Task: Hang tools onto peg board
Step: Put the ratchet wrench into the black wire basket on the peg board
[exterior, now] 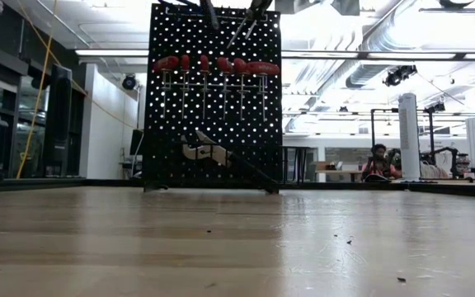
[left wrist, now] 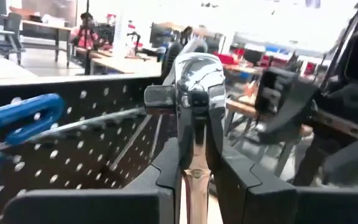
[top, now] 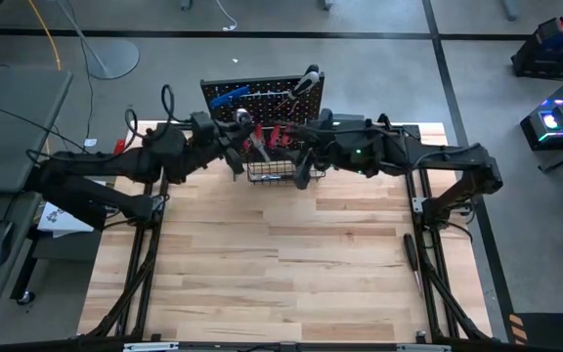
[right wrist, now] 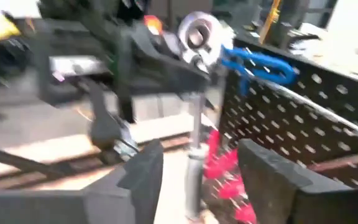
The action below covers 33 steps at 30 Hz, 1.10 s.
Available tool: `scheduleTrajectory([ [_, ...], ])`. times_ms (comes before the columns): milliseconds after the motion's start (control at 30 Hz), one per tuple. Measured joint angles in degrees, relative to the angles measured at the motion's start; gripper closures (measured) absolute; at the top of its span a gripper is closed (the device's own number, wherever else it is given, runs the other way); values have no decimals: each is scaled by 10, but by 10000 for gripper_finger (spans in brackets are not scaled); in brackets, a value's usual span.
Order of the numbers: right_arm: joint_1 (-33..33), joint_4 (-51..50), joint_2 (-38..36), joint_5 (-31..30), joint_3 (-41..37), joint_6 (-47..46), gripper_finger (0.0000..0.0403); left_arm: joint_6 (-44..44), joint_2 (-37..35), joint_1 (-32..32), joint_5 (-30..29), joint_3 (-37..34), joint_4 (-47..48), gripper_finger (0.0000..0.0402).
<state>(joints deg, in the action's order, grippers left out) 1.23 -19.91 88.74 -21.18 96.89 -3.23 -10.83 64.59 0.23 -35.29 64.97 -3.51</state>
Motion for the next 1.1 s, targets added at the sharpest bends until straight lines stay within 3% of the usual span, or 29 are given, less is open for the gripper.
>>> scheduleTrajectory([
  [100, 3, -46, 0, -33, 20, 21, 189, 0, -9, 23, 1, -1, 13, 351],
  [300, 4, -126, -24, -95, 50, 1, 180, -11, 18, 74, 8, 23, 22, 351],
  [600, 4, -211, -42, -128, 48, -44, 179, 10, 137, 80, 56, 244, 220, 351],
  [800, 4, -215, -42, -128, 47, -43, 179, -21, 167, 80, 97, 293, 233, 351],
  [933, 4, -220, -41, -128, 47, -43, 178, -10, 176, 80, 70, 295, 239, 351],
  [1100, 3, -225, -41, -138, 45, -43, 178, 42, 187, 80, -41, 294, 236, 351],
])
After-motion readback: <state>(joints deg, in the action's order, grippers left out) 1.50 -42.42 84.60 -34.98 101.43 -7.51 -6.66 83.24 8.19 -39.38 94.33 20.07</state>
